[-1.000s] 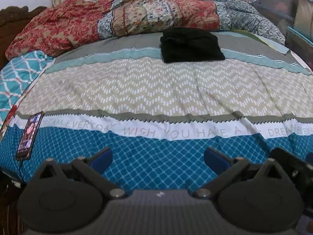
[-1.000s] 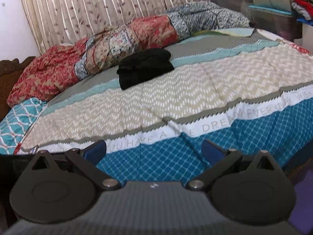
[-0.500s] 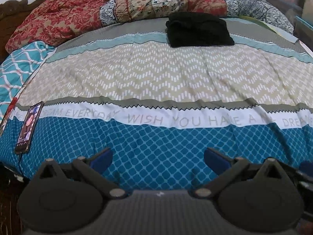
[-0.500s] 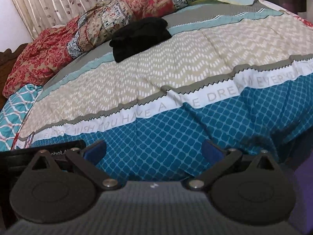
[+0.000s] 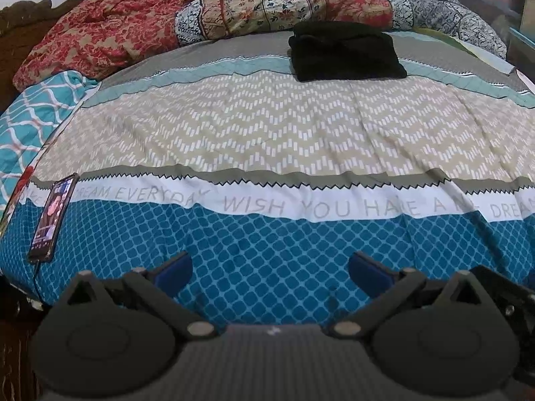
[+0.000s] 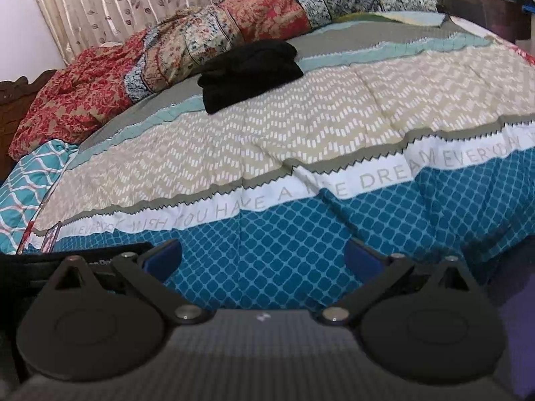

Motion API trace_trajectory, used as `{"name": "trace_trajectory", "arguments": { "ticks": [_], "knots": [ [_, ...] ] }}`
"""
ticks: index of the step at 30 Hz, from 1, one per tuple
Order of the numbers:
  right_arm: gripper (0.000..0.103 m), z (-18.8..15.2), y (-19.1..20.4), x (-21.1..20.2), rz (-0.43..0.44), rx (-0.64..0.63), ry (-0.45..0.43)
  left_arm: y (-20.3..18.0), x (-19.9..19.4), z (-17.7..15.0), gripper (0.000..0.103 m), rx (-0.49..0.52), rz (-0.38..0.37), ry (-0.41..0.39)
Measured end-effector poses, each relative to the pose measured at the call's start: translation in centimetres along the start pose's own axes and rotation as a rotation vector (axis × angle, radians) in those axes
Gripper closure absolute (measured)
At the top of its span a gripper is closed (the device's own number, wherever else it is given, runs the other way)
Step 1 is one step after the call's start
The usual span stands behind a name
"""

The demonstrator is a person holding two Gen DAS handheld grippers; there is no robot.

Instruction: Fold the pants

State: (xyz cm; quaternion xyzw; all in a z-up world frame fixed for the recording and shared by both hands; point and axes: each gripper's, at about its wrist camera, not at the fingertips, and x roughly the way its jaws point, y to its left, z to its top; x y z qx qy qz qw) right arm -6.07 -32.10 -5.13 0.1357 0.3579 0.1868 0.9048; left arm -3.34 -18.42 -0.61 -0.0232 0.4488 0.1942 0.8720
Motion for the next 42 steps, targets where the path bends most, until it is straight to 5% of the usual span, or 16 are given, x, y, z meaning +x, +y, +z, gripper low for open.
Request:
{"name": "trace_trajectory", "arguments": {
  "ticks": [9,22,42],
  "knots": [
    [0.0,0.4,0.4,-1.2,-0.006,-0.048,-0.057,0.0,-0.9,0.2,0.0,0.003,-0.017,-0.042],
    [0.0,-0.3,0.1,-0.6,-0.007,-0.016,-0.009,-0.2,0.4,-0.7,0.0,0.01,0.0,0.055],
    [0.0,-0.6,0.5,-0.4,-0.001,-0.034,0.003,0.7,1.1,-1.3,0.0,-0.019,-0.01,0.089]
  ]
}}
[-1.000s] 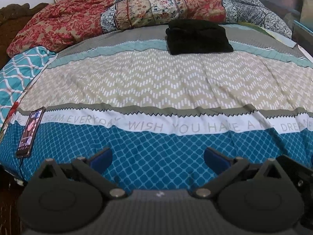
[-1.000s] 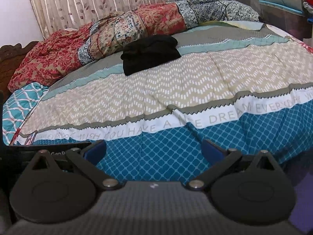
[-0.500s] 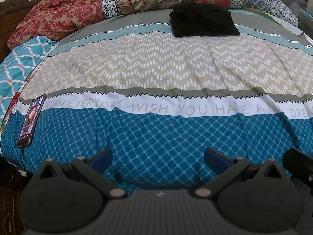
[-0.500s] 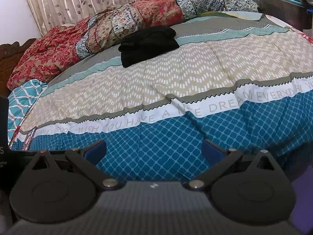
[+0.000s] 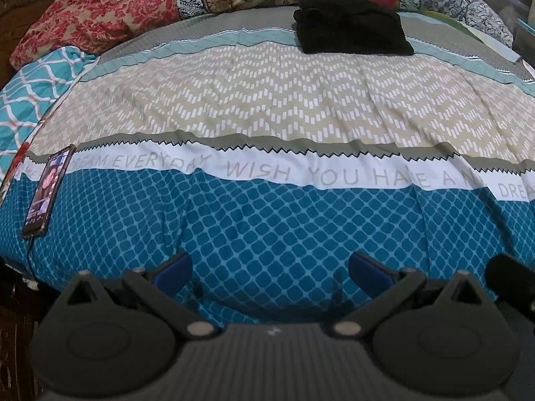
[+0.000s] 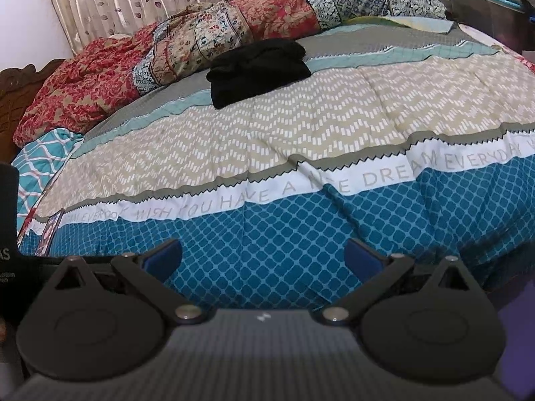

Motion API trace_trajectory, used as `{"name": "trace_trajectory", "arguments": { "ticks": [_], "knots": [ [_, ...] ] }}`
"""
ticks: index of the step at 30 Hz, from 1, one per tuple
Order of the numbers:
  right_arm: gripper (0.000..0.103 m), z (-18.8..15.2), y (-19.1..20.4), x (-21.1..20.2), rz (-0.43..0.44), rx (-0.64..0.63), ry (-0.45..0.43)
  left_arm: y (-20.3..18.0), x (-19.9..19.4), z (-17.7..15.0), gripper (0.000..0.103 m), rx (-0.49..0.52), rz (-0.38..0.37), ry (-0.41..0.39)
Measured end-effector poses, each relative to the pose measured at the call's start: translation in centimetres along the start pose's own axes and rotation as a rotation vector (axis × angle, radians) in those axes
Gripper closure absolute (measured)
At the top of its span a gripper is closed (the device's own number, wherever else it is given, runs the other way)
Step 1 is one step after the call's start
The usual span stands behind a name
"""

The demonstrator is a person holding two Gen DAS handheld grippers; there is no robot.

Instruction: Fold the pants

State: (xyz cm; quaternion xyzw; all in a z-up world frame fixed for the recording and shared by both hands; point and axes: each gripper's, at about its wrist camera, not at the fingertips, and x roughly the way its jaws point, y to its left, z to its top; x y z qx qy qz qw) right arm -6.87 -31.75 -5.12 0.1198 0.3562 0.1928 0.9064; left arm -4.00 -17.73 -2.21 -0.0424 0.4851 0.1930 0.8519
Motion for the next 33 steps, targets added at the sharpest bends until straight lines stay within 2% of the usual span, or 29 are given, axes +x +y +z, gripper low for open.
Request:
{"name": "trace_trajectory", "arguments": {
  "ticks": [4,27,33],
  "knots": [
    [0.0,0.11,0.03,-0.35,-0.011,-0.006,-0.027,0.1,0.11,0.01,0.0,-0.003,0.008,0.002],
    [0.0,0.13,0.03,-0.33,-0.011,-0.001,-0.02,0.27,0.38,-0.25,0.0,0.001,0.022,0.026],
    [0.0,0.08,-0.09,-0.26,-0.011,0.0,-0.02,0.19,0.12,-0.21,0.0,0.024,0.044,0.003]
  ]
}}
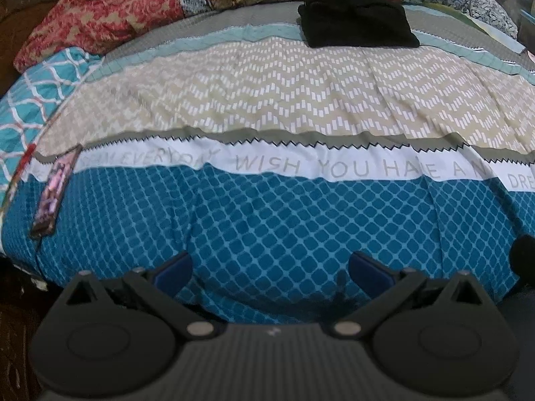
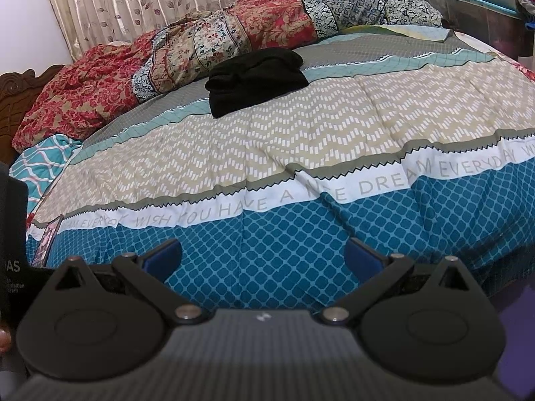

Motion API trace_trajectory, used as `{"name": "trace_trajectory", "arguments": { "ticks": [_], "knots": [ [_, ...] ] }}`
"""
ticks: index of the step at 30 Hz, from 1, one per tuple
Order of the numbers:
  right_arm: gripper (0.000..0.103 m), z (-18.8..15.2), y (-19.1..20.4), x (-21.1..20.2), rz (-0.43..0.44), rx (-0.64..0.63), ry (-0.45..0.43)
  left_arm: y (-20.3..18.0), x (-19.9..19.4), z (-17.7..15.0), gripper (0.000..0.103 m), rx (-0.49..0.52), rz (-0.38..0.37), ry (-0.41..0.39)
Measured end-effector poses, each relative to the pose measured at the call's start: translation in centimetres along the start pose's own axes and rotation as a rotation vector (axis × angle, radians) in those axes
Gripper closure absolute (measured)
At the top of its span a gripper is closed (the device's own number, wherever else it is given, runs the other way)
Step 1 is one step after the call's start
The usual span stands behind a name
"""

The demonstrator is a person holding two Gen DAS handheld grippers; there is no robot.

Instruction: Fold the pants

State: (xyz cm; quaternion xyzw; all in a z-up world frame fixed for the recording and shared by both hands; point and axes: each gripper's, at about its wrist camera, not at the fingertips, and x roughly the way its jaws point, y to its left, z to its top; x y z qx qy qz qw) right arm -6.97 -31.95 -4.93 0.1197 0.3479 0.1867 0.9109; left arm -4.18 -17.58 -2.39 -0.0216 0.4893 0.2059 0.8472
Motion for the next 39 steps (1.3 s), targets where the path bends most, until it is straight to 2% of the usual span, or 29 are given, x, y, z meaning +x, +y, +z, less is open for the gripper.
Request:
{"name": "trace_trajectory", "arguments": {
  "ticks": [8,11,19,29,39],
  "knots": [
    [0.0,0.1,0.0,-0.1,0.0,0.001,0.001,0.4,-1.0,0.5,0.0,0.066,0.146,-0.116],
    [0.0,0.2,0.2,-0.2,0.0,-0.003,-0.001,0.6,-1.1,0.6,0.0,0.079,0.173,-0.133],
    [0.0,0.2,0.3,-0.3,-0.007,-0.004,-0.017,0.8,-0.6,0.5,0.0,0.089,0.163,-0.115],
    [0.0,0.2,0.4,-0.3,-0.009,-0.009,-0.018,0.7,-0.3,0.2,0.0,0.071,0.082,-0.053],
    [0.0,0.2,0.1,-0.5,-0.015,0.001,-0.027,0.5,-0.5,0.1,0.0,0.064,0.044,-0.025]
  ]
}}
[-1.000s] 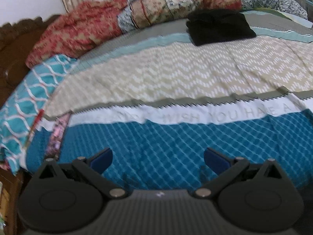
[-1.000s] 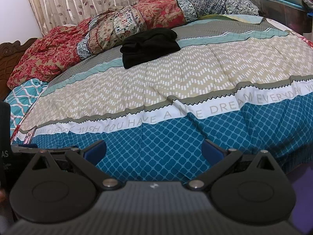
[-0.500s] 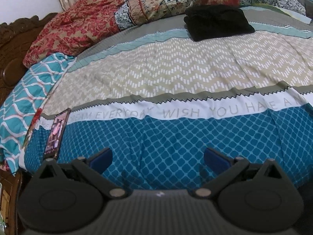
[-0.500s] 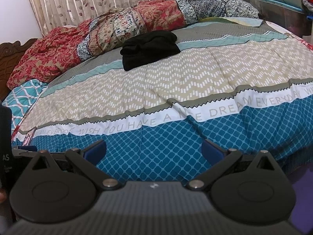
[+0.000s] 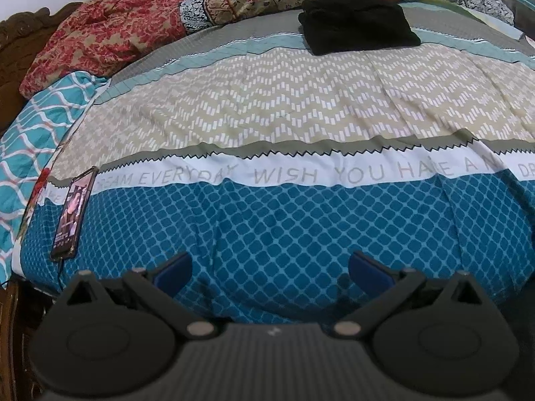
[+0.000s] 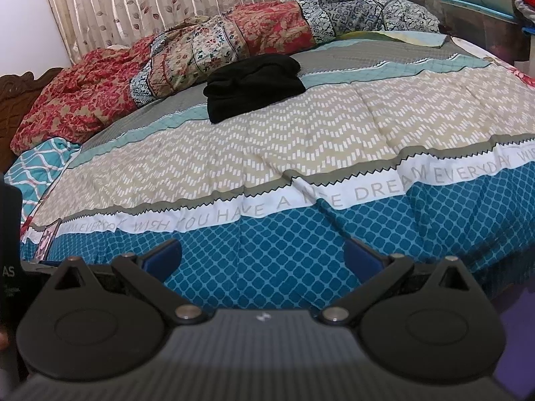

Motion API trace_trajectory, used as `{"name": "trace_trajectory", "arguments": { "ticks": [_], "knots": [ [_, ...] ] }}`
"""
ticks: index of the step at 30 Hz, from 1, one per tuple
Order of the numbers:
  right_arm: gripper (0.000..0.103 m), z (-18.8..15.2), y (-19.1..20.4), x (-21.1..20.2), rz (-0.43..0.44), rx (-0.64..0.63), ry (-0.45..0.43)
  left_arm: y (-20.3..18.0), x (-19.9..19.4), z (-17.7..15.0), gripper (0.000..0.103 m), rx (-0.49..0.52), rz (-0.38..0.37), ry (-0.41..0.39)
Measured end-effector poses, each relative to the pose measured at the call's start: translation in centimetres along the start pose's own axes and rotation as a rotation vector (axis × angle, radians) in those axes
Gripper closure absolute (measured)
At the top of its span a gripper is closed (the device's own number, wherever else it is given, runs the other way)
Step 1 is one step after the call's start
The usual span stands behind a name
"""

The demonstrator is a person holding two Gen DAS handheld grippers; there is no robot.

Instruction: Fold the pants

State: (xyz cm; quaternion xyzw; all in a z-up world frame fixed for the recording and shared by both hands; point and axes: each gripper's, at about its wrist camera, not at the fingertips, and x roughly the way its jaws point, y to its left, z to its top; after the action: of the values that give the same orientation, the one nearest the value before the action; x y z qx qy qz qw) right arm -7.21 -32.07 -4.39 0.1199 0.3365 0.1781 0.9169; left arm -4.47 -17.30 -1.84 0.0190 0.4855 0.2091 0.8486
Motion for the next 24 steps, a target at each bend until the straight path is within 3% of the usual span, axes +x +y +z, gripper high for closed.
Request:
{"name": "trace_trajectory", "arguments": {
  "ticks": [15,24],
  "knots": [
    [0.0,2.7,-2.9,-3.2,-0.059,0.062,-0.152,-2.5,-3.2,2.6,0.0,0.045,-0.094,-0.075],
    [0.0,3.4,-3.5,-4.3,-0.05,0.071,-0.182,-4.2,-4.7,3.0,0.0,0.081,-0.108,-0.105]
  ]
}}
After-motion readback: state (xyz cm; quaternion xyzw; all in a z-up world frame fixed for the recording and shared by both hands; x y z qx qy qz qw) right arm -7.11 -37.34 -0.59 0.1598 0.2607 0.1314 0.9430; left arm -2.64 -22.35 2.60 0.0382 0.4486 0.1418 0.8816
